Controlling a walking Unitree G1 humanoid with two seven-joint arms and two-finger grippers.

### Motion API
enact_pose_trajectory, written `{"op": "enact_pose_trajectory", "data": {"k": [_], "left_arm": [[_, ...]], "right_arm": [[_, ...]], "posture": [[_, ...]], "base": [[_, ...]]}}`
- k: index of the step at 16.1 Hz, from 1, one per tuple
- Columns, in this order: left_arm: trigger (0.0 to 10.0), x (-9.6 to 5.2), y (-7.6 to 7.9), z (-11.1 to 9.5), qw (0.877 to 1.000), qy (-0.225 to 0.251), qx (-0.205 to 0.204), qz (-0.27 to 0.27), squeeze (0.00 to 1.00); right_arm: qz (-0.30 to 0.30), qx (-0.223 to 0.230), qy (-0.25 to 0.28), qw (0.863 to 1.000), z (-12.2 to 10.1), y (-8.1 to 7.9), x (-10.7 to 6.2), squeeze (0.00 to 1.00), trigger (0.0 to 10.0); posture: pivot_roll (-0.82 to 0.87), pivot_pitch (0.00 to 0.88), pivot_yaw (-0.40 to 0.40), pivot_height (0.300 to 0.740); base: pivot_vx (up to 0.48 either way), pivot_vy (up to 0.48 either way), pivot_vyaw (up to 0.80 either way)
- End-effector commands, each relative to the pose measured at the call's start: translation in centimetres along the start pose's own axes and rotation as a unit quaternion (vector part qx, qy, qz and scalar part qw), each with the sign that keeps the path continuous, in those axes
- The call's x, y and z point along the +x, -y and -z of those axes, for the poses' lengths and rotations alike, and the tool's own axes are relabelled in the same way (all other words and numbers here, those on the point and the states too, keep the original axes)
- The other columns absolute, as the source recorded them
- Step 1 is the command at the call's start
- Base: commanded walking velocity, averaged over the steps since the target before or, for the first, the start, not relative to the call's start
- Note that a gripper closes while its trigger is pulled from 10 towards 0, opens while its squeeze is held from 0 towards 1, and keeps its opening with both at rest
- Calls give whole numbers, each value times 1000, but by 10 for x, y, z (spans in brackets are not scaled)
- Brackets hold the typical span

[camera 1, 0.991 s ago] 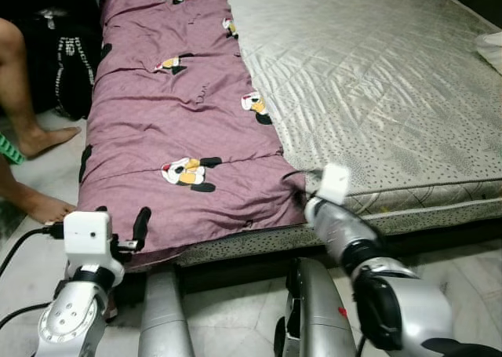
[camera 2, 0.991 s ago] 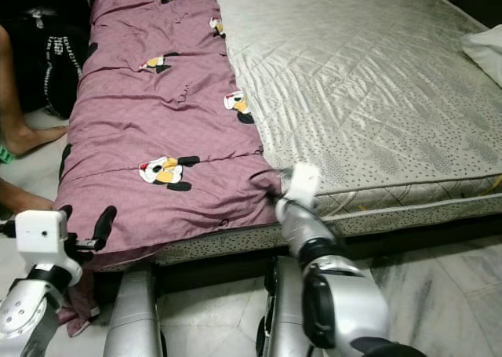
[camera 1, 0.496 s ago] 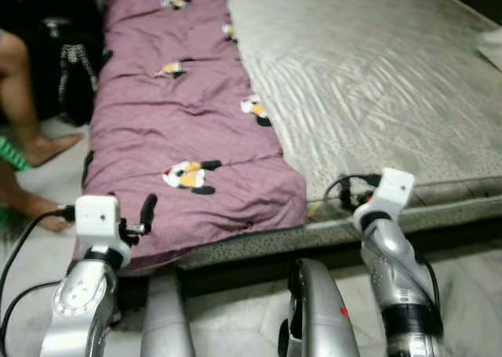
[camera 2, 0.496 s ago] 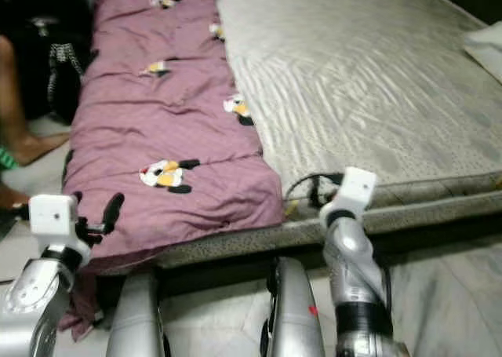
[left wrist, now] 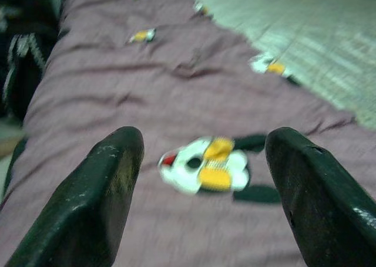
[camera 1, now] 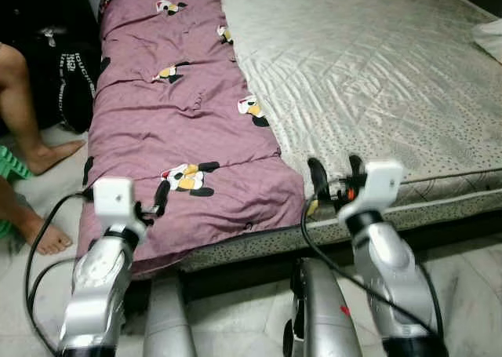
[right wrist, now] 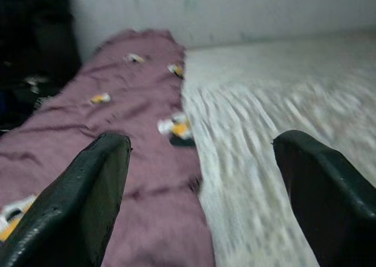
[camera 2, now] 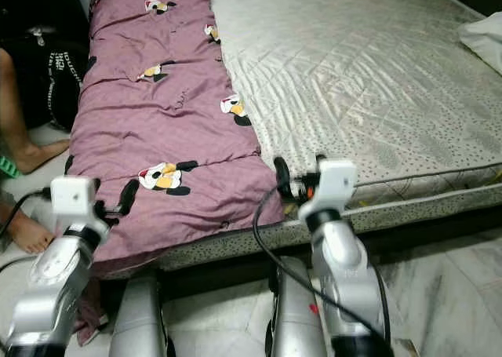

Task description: Clean up the room

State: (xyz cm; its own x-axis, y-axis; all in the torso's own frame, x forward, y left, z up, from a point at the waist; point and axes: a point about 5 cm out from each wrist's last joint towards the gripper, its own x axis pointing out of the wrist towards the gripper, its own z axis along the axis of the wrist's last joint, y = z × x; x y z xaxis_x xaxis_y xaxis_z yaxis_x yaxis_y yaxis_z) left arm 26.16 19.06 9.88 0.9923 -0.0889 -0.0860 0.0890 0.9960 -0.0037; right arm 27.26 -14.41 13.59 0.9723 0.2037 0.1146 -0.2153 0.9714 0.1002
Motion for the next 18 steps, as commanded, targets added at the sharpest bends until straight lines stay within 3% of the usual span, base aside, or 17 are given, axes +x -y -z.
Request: {"op": "enact_pose_trajectory", "data": {"k": [1, 6, 10, 14, 18], "left_arm": [[10000, 5, 4, -6, 1000, 11, 10, 13, 0], [10000, 4, 0, -3, 1000, 12, 9, 7, 0], [10000, 3, 9, 3, 1000, 7, 2, 13, 0], [10000, 5, 8, 4, 1000, 5, -1, 15, 0], [10000, 7, 11, 5, 1000, 8, -1, 3, 0]], "right_arm": [[-17, 2, 27, 999, -16, -5, 7, 0, 10000], [-10, 18, 23, 1000, -17, -7, 10, 0, 10000], [-12, 16, 21, 1000, -19, -7, 11, 0, 10000], [-5, 14, 17, 1000, -18, -5, 8, 0, 10000], [-7, 13, 15, 1000, -19, -6, 8, 0, 10000]], "posture": [[6, 0, 31, 578], [14, 0, 17, 643], [-3, 0, 23, 693], [-18, 0, 26, 738], [-27, 0, 21, 740]], "base": [[0, 0, 0], [0, 0, 0], [0, 0, 0], [0, 0, 0], [0, 0, 0]]}}
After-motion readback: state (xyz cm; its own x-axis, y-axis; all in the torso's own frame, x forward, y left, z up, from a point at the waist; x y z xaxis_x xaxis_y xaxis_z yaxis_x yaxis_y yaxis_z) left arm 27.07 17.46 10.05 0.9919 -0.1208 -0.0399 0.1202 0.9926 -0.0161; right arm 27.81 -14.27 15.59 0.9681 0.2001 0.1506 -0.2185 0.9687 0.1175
